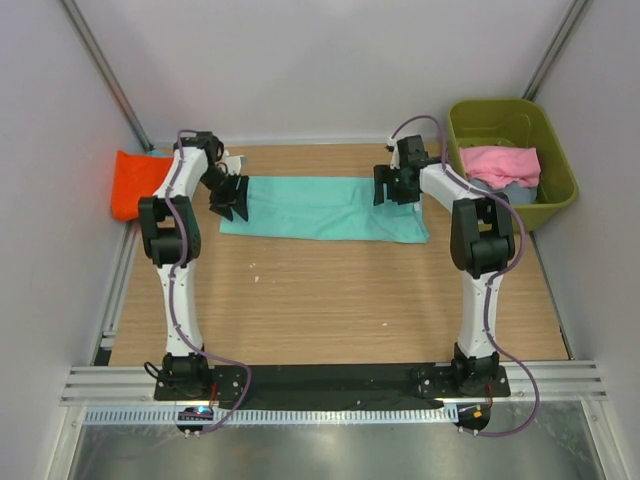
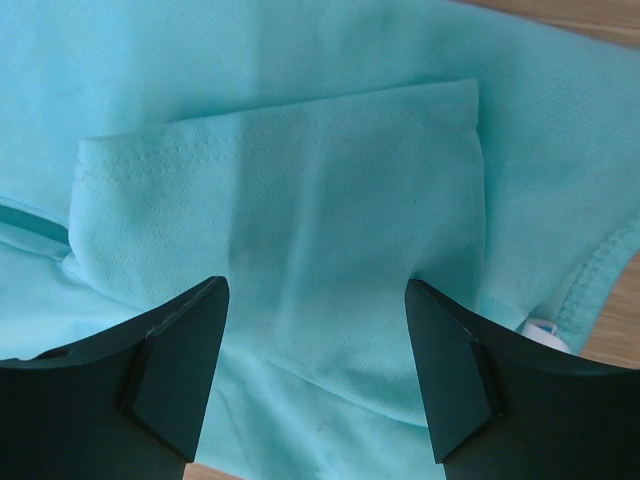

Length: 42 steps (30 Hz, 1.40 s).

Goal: Fold and stack the t-shirts
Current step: Fold the tshirt

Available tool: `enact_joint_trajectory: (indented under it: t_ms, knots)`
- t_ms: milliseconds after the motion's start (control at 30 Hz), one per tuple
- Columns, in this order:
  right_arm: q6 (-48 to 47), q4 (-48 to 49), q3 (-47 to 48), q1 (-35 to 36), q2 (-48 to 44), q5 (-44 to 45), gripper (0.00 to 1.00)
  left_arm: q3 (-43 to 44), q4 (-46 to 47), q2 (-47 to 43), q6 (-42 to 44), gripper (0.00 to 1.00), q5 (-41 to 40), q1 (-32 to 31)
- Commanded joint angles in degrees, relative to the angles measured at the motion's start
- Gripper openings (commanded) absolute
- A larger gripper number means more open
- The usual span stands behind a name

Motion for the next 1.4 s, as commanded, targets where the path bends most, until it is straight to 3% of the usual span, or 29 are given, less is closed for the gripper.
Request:
enact_joint_trajectory:
  t_ms: [0, 300, 633, 767, 1067, 1367]
  knots:
    - [-0.28, -1.58, 5.14, 0.56, 2.59, -1.52, 0.77, -1.88, 1.02, 0.47, 0.38, 0.54, -3.88, -1.99]
    - [-3.54, -4.23, 20.51, 0.47, 14.19, 0.76, 0.77, -13.73, 4.62, -3.13, 1.08, 0.53, -11.00, -6.38]
    - [-3.54, -0.19, 34.68, 1.35, 22.81, 1.90, 0.77, -27.90, 7.43, -11.74, 1.00, 0.53, -15.66, -18.32]
    - [-5.12, -0.01, 34.16, 1.88, 20.10, 2.43, 0.78, -29.40, 8.23, -15.87, -0.23, 0.63, -20.05, -20.88]
    - [-6.44, -0.98, 25.81, 1.79, 9.55, 3.22, 0.78, -32.11, 9.18, -26.16, 10.83, 0.65, -34.46, -21.85]
    - [-7.49, -1.33, 21.33, 1.79, 5.15, 3.92, 0.78, -40.29, 12.53, -25.64, 16.02, 0.58, -31.40, -21.85]
